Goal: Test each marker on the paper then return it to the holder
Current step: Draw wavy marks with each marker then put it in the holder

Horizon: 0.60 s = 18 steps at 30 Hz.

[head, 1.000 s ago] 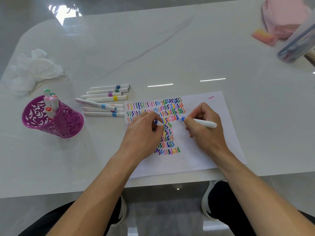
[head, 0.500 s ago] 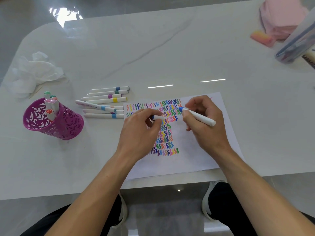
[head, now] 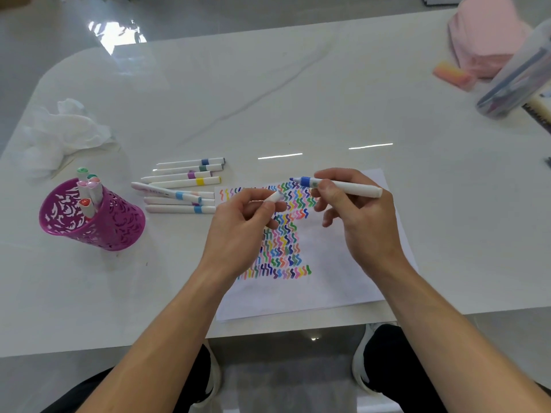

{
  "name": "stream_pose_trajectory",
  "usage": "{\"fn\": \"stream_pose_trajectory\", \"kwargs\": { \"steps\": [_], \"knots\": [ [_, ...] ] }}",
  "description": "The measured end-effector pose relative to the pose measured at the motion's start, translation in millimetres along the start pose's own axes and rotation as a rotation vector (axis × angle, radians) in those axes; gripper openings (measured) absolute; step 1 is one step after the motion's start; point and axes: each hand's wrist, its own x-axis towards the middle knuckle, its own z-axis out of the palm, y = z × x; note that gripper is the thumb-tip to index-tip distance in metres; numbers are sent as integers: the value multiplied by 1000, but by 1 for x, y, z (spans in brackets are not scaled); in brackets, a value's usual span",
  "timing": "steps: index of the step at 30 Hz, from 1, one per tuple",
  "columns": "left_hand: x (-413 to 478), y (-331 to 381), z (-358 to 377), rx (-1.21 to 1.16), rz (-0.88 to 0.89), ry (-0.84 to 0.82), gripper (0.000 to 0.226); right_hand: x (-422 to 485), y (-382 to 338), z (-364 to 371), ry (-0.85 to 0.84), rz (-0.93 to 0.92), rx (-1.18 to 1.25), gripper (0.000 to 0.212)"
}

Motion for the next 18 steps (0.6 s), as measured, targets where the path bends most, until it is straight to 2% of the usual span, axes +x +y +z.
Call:
{"fn": "stream_pose_trajectory", "kwargs": {
  "steps": [9,15,18],
  "knots": [
    [0,0,0,42,20,-24,11,0,2,0,-12,21,0,11],
    [-2,1,1,91,42,-91,16,-1,7,2,-73,52,-47,18],
    [-3,1,1,105,46,-109,15,-1,7,3,-101,59,-27,13]
  ]
}}
